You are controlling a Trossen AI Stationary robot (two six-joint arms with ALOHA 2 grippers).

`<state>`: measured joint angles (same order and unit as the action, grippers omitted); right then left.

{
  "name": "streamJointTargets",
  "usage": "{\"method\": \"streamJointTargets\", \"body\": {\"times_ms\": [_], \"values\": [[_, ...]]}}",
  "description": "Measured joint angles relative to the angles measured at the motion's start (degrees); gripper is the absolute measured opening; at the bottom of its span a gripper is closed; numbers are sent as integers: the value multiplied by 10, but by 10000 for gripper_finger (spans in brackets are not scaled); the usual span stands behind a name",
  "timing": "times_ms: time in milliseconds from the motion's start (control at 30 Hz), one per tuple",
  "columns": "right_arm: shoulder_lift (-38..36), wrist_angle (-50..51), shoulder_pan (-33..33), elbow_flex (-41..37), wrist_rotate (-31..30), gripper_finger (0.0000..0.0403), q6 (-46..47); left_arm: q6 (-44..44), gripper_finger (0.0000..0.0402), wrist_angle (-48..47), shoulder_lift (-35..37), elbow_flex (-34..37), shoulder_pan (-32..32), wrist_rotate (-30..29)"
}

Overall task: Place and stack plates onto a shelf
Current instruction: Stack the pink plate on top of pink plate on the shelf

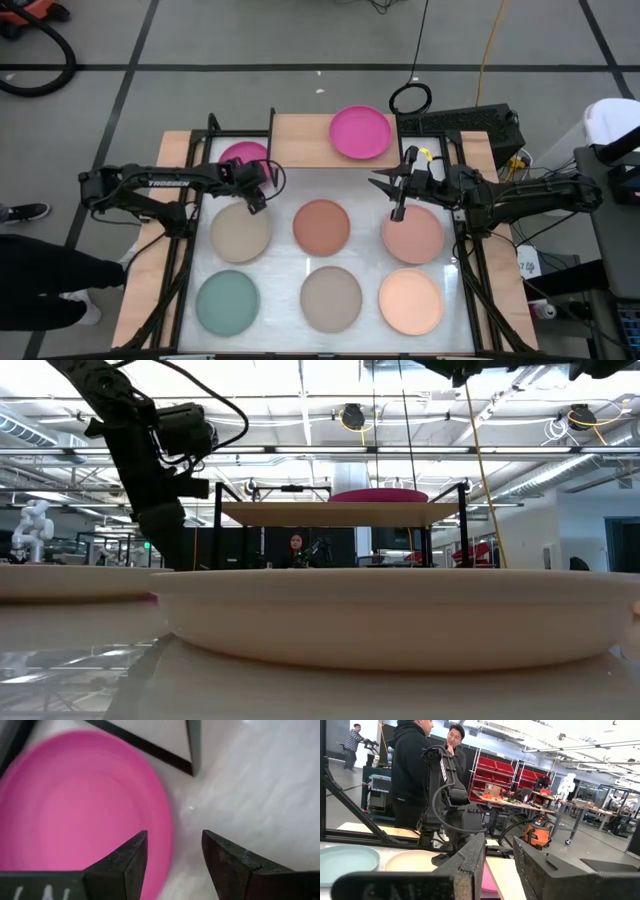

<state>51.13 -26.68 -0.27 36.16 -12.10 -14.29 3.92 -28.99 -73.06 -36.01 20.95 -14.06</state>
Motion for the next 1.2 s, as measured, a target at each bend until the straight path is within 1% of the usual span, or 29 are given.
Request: {"method": "streamJointTargets", "body": {"times_ms": [33,133,367,500,533,600,700,767,800,833,967,1100,1200], "values": [[0,0,0,0,0,84,0,-2,197,-2,-2,0,3,7],[0,0,0,0,0,84,-2,-2,200,-14,-12,0,11,5],[0,0,0,0,0,84,-3,7,200,-12,-70,0,32,-70],[0,0,0,0,0,84,-1,6,197,-9,-112,-3,44,-77],[0,0,0,0,0,84,-1,6,190,-8,-120,-3,44,-77],[0,0,0,0,0,84,-1,2,164,-7,-130,-4,44,-76],[0,0,0,0,0,84,-1,2,97,-4,-131,-3,44,-67],[0,1,0,0,0,84,-1,5,47,-3,-124,-3,44,-67],[0,0,0,0,0,84,-1,5,27,-4,-118,-2,44,-78],[0,0,0,0,0,84,-1,6,18,-9,-112,-1,46,-86],[0,1,0,0,0,84,-1,19,12,-24,-60,1,45,-81],[0,2,0,0,0,84,-1,44,12,-56,19,1,45,-82],[0,1,0,0,0,84,-2,48,12,-51,88,0,45,-92]]}}
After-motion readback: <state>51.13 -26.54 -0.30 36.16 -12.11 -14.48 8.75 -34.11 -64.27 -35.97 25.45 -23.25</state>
